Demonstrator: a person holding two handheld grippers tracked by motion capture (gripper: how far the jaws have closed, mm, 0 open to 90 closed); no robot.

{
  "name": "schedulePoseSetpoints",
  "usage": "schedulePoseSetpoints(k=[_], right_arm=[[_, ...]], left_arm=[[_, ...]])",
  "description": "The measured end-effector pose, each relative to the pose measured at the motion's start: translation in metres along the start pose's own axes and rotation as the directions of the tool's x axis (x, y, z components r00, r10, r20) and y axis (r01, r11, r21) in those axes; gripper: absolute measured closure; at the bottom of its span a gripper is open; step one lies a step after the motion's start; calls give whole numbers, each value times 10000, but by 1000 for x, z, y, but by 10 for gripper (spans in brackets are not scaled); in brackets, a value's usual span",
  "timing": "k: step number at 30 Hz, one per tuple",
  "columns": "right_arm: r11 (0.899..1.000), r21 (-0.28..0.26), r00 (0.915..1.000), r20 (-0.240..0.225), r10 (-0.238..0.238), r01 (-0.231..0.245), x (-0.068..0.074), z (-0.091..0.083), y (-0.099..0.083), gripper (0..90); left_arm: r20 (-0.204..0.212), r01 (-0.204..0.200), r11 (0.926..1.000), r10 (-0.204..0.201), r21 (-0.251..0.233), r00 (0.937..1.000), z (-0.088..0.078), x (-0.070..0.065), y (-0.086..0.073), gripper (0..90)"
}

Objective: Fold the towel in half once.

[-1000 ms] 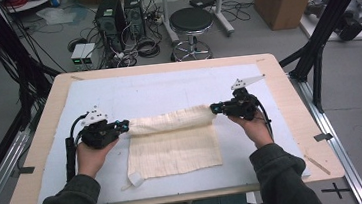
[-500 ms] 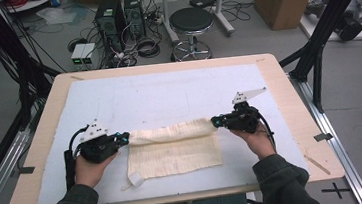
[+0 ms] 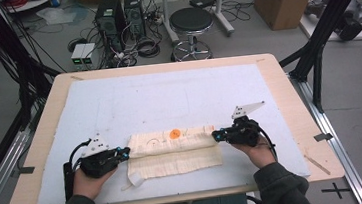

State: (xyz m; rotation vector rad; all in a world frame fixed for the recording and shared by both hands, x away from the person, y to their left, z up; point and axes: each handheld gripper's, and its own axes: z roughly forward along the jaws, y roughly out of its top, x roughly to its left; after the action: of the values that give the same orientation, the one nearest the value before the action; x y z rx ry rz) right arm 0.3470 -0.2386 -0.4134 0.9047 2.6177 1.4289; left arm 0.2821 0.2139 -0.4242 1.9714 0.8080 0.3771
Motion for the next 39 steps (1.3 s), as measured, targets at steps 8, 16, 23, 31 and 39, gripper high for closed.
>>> schedulePoseSetpoints(k=[8,16,23,31,39], right_arm=[[9999,116,9999,-125,23,-22,2,-1,-13,835],[9996,-280,9991,-424,45,-57,7,-16,-21,716],[9989,153,9950,-898,-431,446,19,-5,-24,664],[9901,810,9845,-1422,-1021,1144,30,7,-29,634],[9732,1419,9785,-1254,-1635,1808,31,5,-35,629]], left_arm=[[541,-141,9999,141,5,9984,-7,-8,-9,865],[1242,-53,9979,133,-643,9922,-16,-13,-9,664],[1338,-293,9995,309,-141,9905,-1,-12,-8,693],[2057,-673,9962,548,544,9771,1,-15,-15,662],[2323,-856,9921,623,919,9706,3,-18,-18,589]])
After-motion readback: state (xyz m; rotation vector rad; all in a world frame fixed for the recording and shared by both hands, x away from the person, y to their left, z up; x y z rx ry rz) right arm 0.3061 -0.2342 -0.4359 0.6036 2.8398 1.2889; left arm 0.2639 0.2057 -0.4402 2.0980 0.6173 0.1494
